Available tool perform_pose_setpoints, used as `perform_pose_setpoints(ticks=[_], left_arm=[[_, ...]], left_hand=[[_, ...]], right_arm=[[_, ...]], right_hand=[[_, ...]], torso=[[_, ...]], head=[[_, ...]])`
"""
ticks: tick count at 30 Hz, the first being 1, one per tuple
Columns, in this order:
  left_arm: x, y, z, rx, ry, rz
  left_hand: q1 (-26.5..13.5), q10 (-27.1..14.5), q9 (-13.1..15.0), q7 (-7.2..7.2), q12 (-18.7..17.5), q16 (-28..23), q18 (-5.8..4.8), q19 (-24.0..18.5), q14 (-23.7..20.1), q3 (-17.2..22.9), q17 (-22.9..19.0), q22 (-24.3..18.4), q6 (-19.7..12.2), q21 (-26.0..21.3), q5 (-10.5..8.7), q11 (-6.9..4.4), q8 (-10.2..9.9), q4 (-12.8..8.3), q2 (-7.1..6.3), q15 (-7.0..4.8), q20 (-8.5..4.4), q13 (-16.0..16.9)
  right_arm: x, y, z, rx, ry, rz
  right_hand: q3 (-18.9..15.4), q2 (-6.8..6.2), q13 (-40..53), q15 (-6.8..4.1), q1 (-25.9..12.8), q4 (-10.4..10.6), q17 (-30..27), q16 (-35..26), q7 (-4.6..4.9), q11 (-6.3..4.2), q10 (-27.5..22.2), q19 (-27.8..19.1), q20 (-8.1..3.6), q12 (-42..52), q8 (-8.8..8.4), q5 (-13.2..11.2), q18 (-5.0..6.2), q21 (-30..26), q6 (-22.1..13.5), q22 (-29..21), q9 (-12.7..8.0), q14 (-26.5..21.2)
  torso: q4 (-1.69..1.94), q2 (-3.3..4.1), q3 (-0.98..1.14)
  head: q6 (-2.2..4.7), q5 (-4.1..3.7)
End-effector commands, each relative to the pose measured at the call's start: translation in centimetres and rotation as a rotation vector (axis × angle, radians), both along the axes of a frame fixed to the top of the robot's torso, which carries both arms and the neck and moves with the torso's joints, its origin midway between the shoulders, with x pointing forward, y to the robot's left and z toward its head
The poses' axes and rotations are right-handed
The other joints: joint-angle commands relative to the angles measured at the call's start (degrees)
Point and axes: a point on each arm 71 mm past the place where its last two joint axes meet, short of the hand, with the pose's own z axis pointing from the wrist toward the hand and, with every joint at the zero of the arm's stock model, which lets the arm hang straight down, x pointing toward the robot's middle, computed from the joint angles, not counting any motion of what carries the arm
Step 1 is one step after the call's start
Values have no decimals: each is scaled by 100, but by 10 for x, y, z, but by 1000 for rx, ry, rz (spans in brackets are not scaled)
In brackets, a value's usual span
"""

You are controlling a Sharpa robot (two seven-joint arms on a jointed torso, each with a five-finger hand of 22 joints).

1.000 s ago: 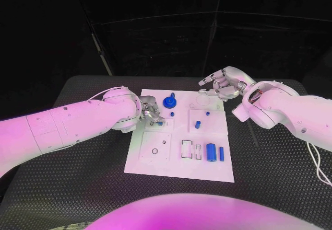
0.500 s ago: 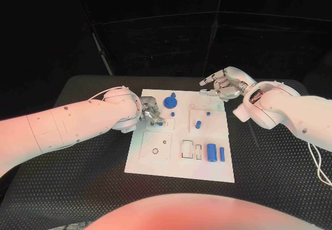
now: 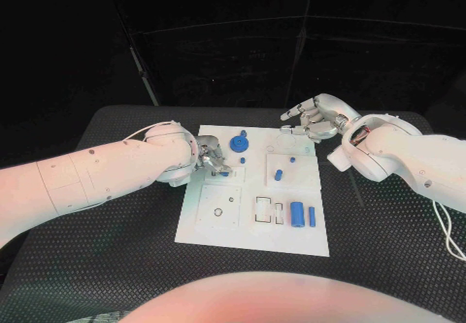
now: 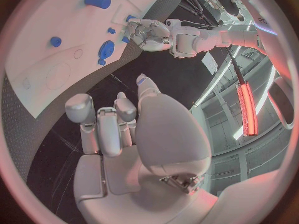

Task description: Assemble the parts on the task board

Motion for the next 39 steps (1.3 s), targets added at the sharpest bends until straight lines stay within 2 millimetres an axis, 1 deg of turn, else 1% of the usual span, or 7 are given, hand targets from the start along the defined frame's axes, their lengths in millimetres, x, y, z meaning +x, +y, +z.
perform_pose_setpoints(ticks=[1,6,9,16,21,31,39], left_arm=[[-2,1,-5,30,25,-10],[-2,0,-5,32,29,-14],[-2,0,-5,34,32,-15],[0,-3,-6,37,36,-19],[1,-4,-7,38,38,-21],[3,-7,-8,41,41,-24],[4,-8,-8,43,44,-24]], left_hand=[[-16,8,27,-40,11,36,-68,6,595,777,1509,12,11,-20,11,-27,31,-790,-4,-32,-3,2],[-143,48,74,-72,48,36,-75,28,595,728,1509,45,50,-6,-2,-48,97,-785,-55,-46,-13,31],[-292,69,97,-98,67,36,-79,45,595,613,1509,67,79,2,-14,-68,129,-717,-71,-62,-26,39],[-395,90,110,-119,97,36,-86,68,595,483,1509,100,109,16,-18,-85,149,-664,-61,-79,-44,64],[-433,100,113,-128,110,36,-91,84,595,433,1509,125,127,29,-19,-92,156,-639,-49,-85,-51,75],[-494,117,117,-143,130,36,-97,104,595,350,1509,154,162,42,-19,-105,169,-602,-39,-96,-62,93],[-589,150,122,-163,169,36,-107,135,595,215,1509,198,211,64,-21,-122,185,-533,-22,-110,-77,126]], right_arm=[[0,1,1,1,-5,6],[0,1,2,0,-4,5],[0,0,2,0,-4,5],[0,0,2,0,-4,5],[-1,0,2,0,-4,5],[-1,1,2,0,-4,5],[-1,1,2,0,-4,6]], right_hand=[[-47,56,-8,-35,-10,3,-7,-31,-6,-14,-4,-14,-23,3,36,37,116,-25,43,-5,-6,243],[-47,56,-8,-35,-10,3,-7,-31,-6,-14,-4,-14,-23,3,36,37,116,-25,43,-5,-6,243],[-47,56,-8,-35,-10,3,-7,-31,-6,-14,-4,-14,-23,3,36,37,116,-25,43,-5,-6,243],[-47,56,-8,-35,-10,3,-7,-31,-6,-14,-4,-14,-23,3,36,37,116,-25,43,-5,-6,243],[-47,56,-8,-35,-10,3,-7,-31,-6,-14,-4,-14,-23,3,36,37,116,-25,43,-5,-6,243],[-54,61,-9,-36,-10,0,-11,-35,-7,-15,-4,-12,-24,3,38,41,117,-27,44,-8,-6,243],[-54,61,-9,-36,-10,0,-11,-35,-7,-15,-4,-12,-24,3,38,41,117,-27,44,-8,-6,243]], torso=[[-4,1,2],[-5,1,3],[-2,0,5],[-10,0,5],[-4,1,4],[-4,-2,5],[-4,0,5]], head=[[2,-4],[2,-9],[2,-19],[2,-22],[2,-31],[2,-37],[2,-46]])
